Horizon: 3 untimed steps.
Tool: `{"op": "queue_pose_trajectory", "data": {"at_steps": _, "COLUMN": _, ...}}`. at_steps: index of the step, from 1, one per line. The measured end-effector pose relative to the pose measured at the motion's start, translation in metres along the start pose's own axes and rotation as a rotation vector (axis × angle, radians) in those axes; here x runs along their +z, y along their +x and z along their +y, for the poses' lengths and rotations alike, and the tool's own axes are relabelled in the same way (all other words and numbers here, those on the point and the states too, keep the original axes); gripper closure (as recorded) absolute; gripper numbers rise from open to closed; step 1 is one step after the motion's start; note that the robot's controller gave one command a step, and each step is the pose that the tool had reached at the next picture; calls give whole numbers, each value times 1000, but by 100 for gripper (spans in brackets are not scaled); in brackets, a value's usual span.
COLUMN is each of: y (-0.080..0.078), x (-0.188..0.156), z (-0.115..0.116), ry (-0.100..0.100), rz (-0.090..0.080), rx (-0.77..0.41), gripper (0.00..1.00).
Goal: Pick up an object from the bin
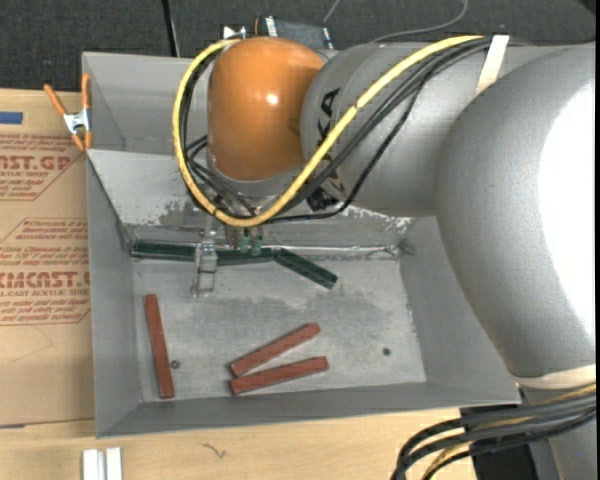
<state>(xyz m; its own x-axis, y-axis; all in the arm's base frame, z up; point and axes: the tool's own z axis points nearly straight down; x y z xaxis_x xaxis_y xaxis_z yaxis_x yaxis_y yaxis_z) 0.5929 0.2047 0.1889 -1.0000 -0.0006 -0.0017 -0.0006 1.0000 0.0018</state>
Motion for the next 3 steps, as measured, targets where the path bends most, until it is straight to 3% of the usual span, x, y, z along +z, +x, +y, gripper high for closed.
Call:
{"op": "queue_pose_trajectory", "data": {"at_steps": 1, "y": 17, "x": 121, "z": -62, "ry": 0, "rz": -3, "rx": -112, "gripper": 0}}
{"op": "queue_pose_trajectory", "data": {"at_steps": 2, "y": 111, "x": 94, "z": -105, "ry": 1, "rz": 0, "rx": -319, "gripper": 0}}
{"op": "queue_pose_trajectory", "data": {"at_steps": 3, "y": 91, "x": -9, "z": -138, "ry": 3, "rz": -5, "rx": -626, "gripper": 0}}
